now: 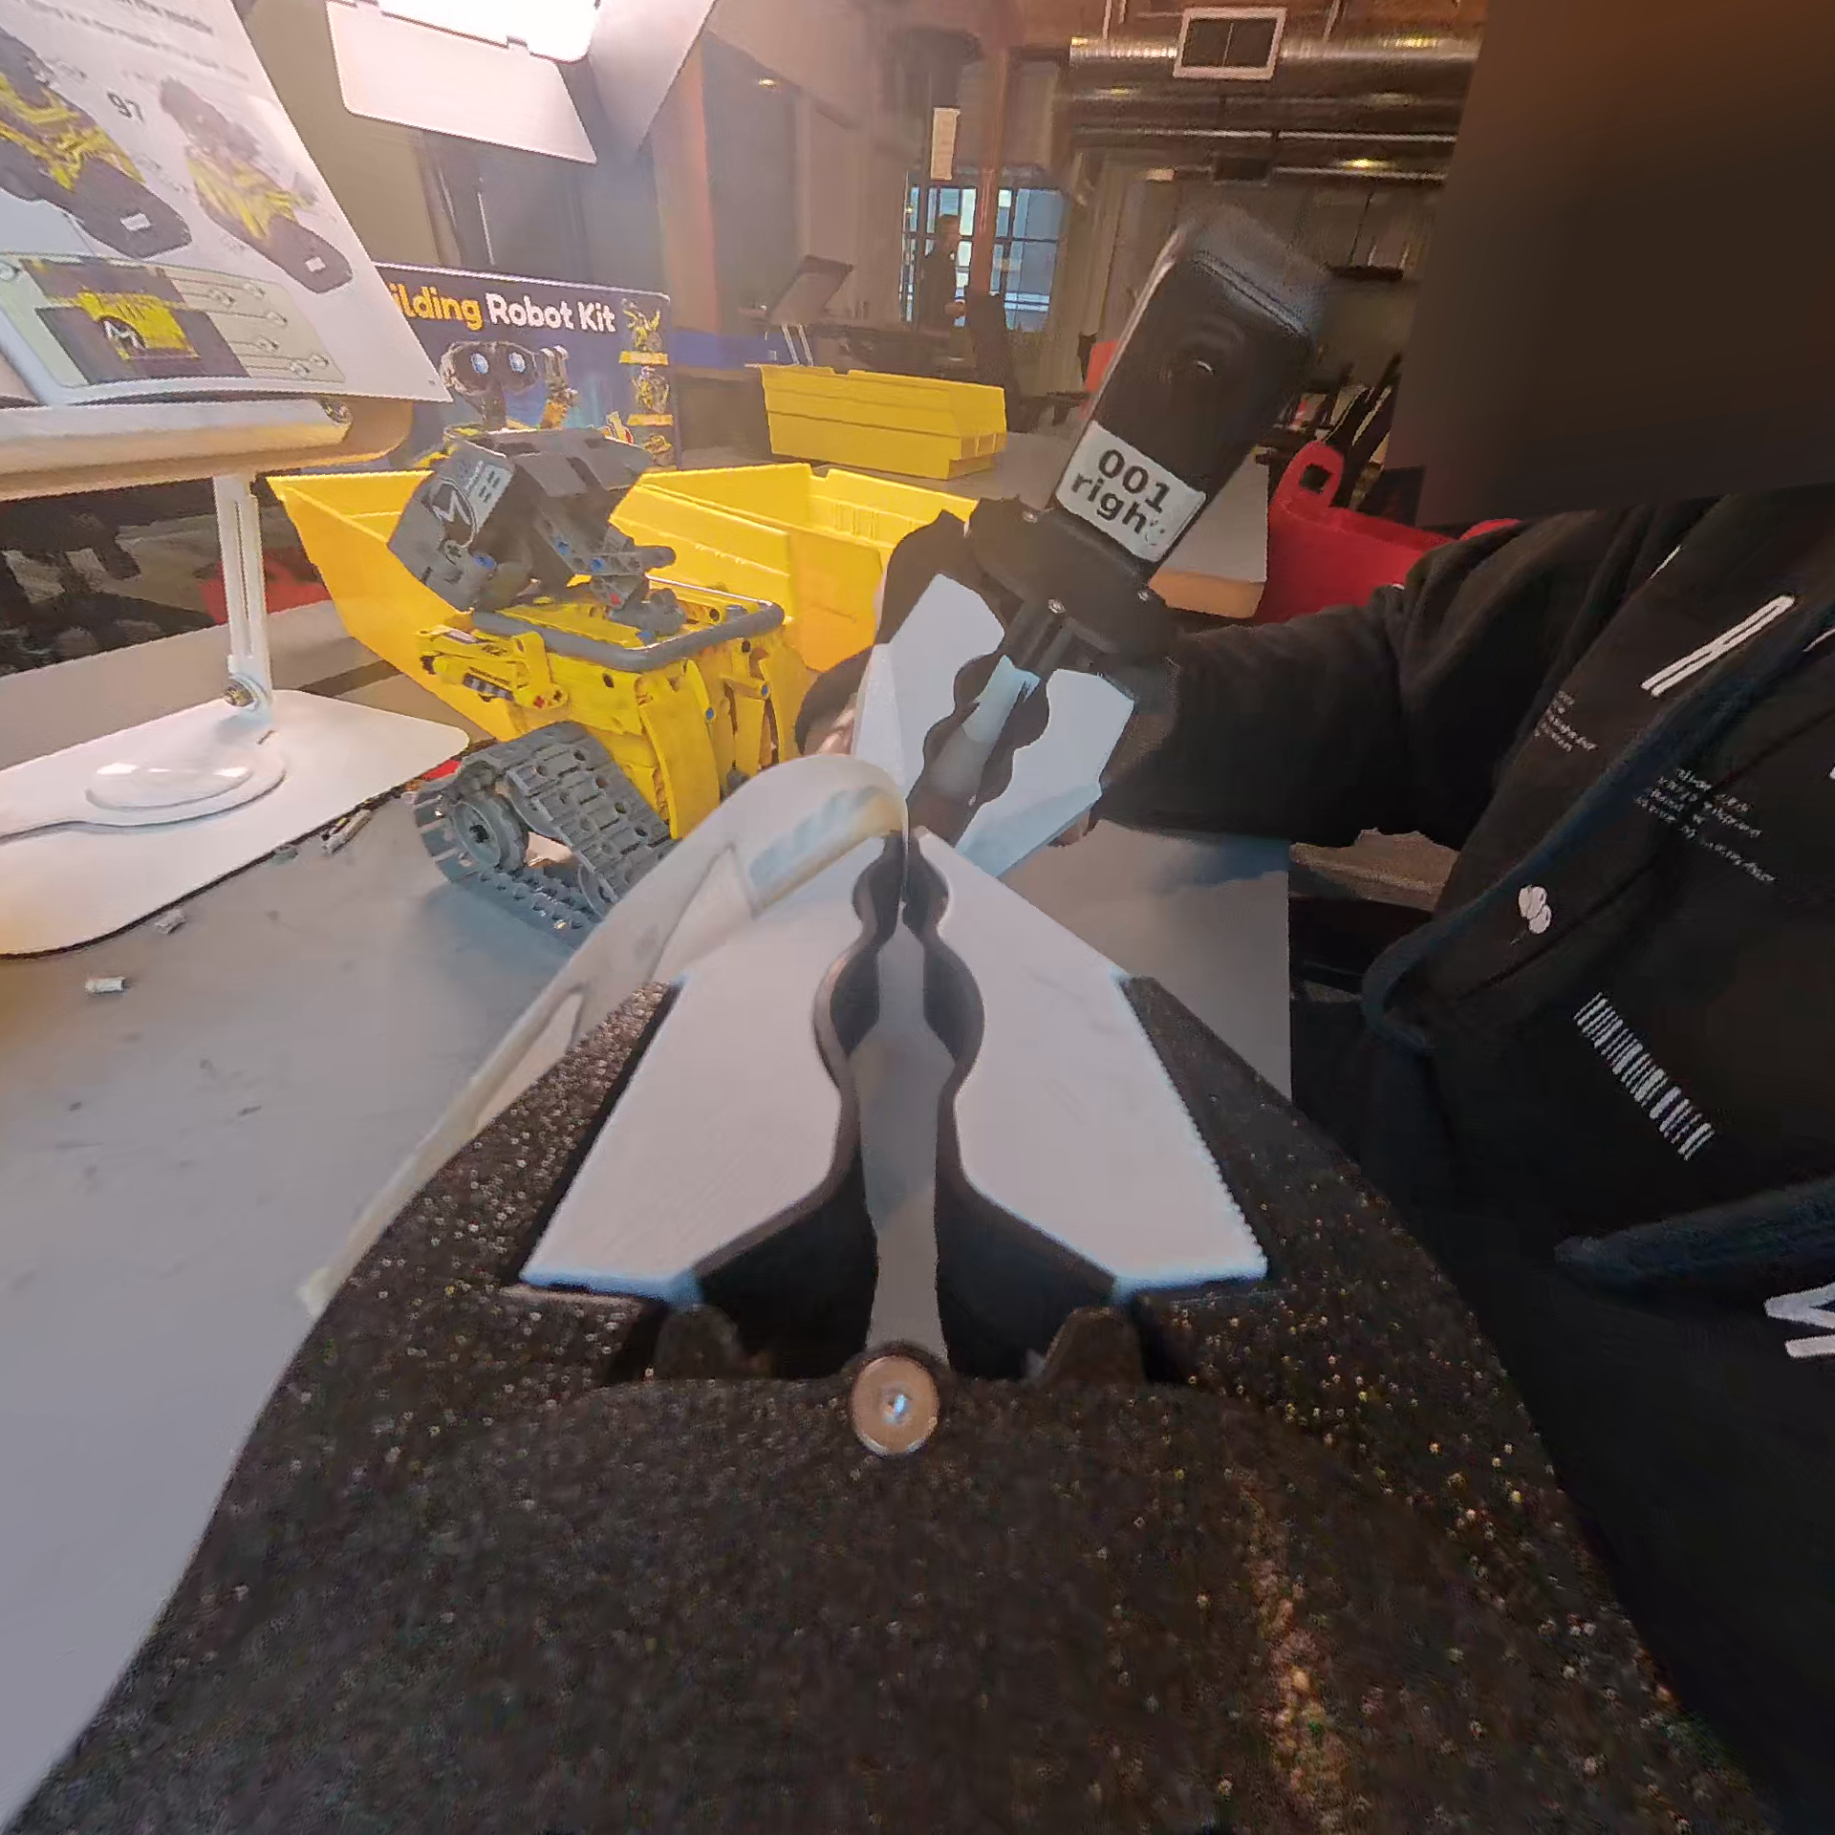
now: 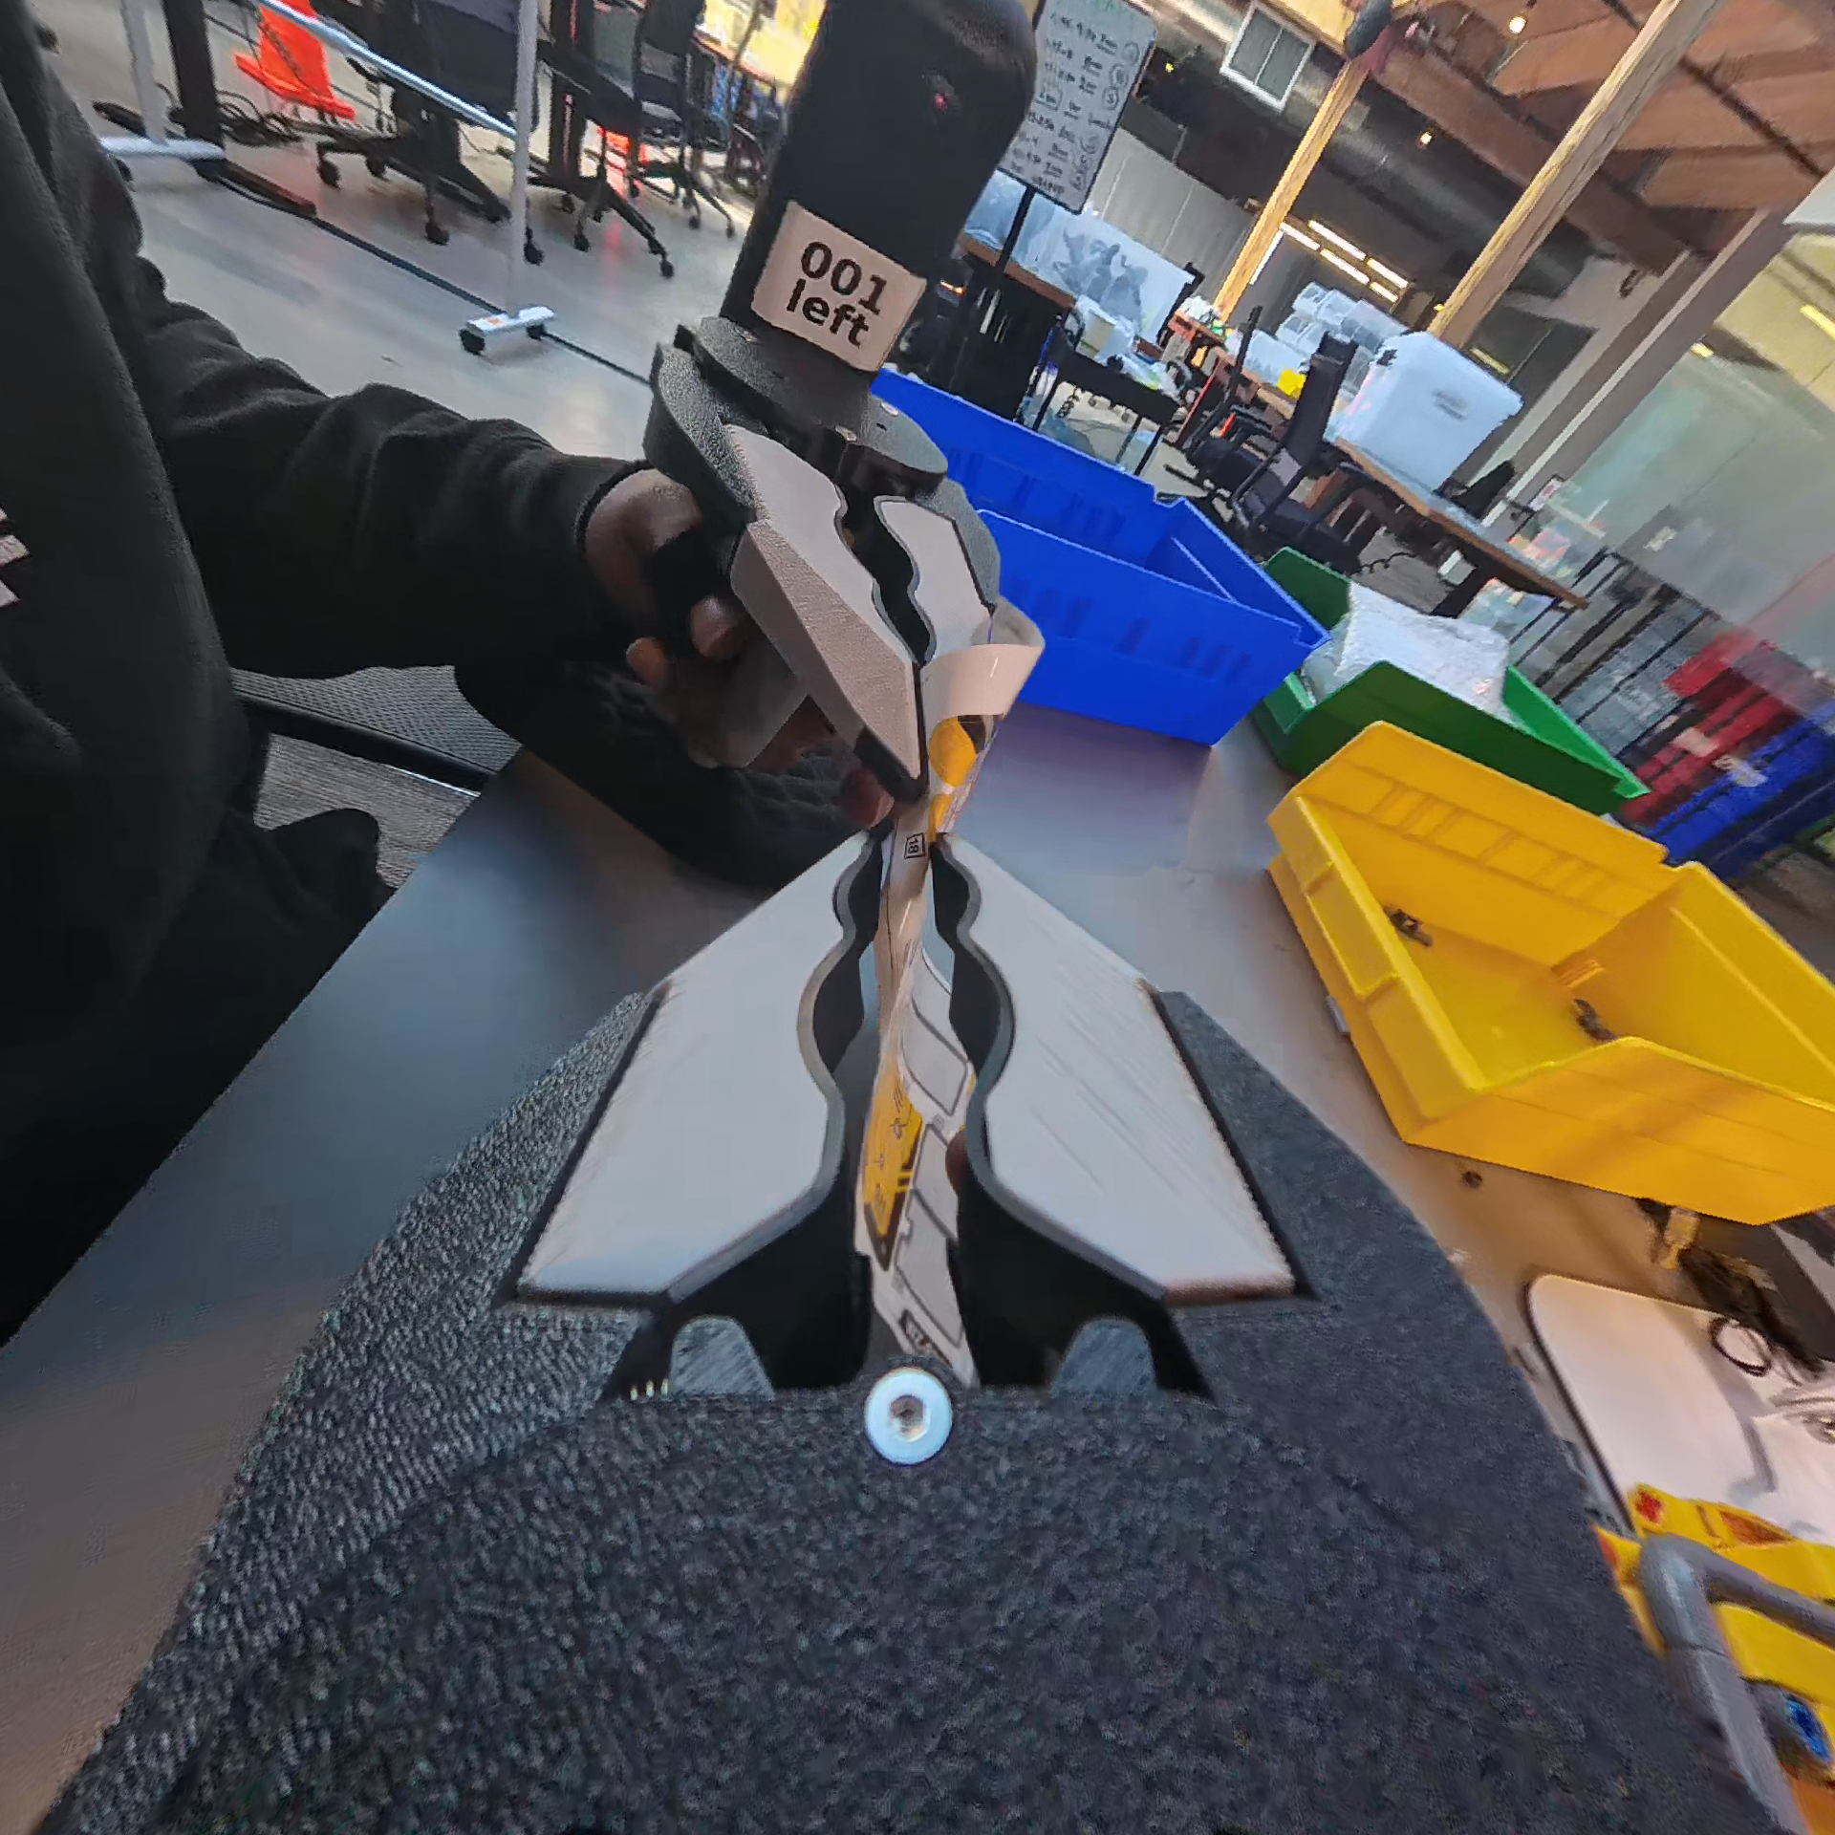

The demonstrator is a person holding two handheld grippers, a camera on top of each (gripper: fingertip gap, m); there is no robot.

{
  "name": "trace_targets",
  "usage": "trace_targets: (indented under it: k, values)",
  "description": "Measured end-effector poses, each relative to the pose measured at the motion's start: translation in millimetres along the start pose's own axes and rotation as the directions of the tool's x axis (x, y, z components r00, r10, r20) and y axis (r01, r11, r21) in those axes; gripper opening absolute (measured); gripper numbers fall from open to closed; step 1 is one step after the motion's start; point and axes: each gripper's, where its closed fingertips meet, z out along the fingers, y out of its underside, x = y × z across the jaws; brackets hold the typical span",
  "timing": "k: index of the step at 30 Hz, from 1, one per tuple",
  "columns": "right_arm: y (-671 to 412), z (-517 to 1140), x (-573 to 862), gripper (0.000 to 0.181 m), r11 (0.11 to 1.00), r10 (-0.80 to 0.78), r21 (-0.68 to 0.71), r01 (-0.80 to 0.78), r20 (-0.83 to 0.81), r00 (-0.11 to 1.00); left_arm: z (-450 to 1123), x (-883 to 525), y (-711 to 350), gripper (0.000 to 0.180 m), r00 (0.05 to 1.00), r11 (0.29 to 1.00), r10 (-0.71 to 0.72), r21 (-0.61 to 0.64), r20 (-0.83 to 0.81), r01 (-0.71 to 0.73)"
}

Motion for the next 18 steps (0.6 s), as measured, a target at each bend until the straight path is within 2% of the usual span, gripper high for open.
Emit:
trace_targets:
  k: [7, 15, 18]
  values:
    - [-6.4, 2.9, -3.0, 0.008, 0.993, -0.113, -0.024, 0.112, -0.050, 0.992, -0.5, 3.3, -4.6, 0.000, 0.998, 0.998, -0.047, 0.034, -0.029, 0.048]
    - [-3.5, -0.9, -3.2, 0.002, 0.999, 0.031, 0.008, -0.031, 0.016, 0.999, 2.1, -0.1, 1.7, 0.000, 0.999, 0.999, 0.040, -0.033, 0.017, -0.040]
    - [-1.0, -1.2, -2.6, 0.001, 0.999, 0.034, -0.001, -0.034, 0.018, 0.999, 3.0, -2.5, 4.8, 0.000, 0.997, 0.996, 0.063, -0.063, 0.037, -0.061]
